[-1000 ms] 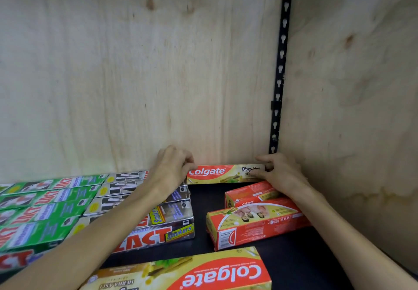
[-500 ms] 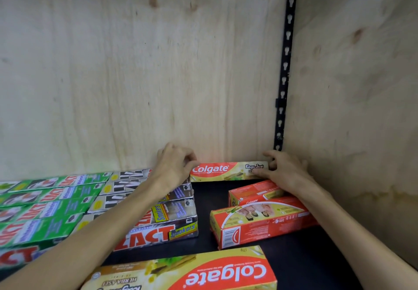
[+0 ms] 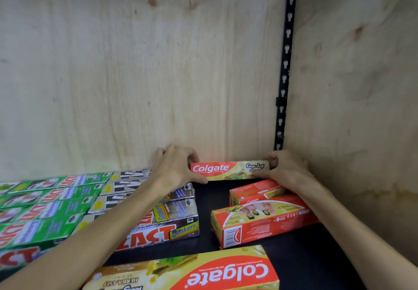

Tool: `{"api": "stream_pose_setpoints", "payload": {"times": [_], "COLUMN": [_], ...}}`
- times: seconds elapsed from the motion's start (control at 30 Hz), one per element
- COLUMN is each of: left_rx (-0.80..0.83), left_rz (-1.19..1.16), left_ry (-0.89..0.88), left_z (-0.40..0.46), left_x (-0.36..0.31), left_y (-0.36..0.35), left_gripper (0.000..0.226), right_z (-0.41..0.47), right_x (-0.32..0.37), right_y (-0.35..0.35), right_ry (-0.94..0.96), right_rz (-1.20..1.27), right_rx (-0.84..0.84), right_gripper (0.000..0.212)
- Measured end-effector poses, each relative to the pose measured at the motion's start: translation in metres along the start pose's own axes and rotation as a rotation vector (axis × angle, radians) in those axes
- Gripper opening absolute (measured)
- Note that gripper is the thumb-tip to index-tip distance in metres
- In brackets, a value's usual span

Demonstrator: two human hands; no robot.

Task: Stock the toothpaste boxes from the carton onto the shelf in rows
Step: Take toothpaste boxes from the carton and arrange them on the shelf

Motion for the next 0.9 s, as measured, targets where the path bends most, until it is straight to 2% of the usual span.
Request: {"api": "stream_pose_setpoints", "payload": {"times": [0.3, 0.47, 0.67, 0.9], "left_rx": [-0.014, 0.109, 0.133, 0.144], "left_rz": [0.249, 0.092, -0.101, -0.241], "left_ry": [-0.234, -0.182, -0.069, 0.000], "left_z": [-0.001, -0.003, -0.003, -0.005], "left_x": [-0.032, -0.022, -0.007, 0.000], "left_y": [0.008, 0.002, -0.004, -0.008], "left_gripper": [0.055, 0.050, 0.031, 0.047], "right_z": [0.005, 0.007, 0.006, 0.004], "right_x": [-0.005, -0.007, -0.007, -0.004], "right_y": [-0.002, -0.003, -0.003, -0.004], "right_ry": [0.006, 0.018, 0.017, 0.013], "right_rz": [0.031, 0.050, 0.037, -0.005], "right_rx": [-0.019, -0.035, -0.039, -0.001], "right_gripper": [0.058, 0.049, 0.038, 0.045]}}
Point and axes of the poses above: each hand's wrist, its own z-axis towards the middle knuckle, its own y-axis out of the back of the hand, x = y × z, the point moved 9 cm from there along z, towards the middle knuckle
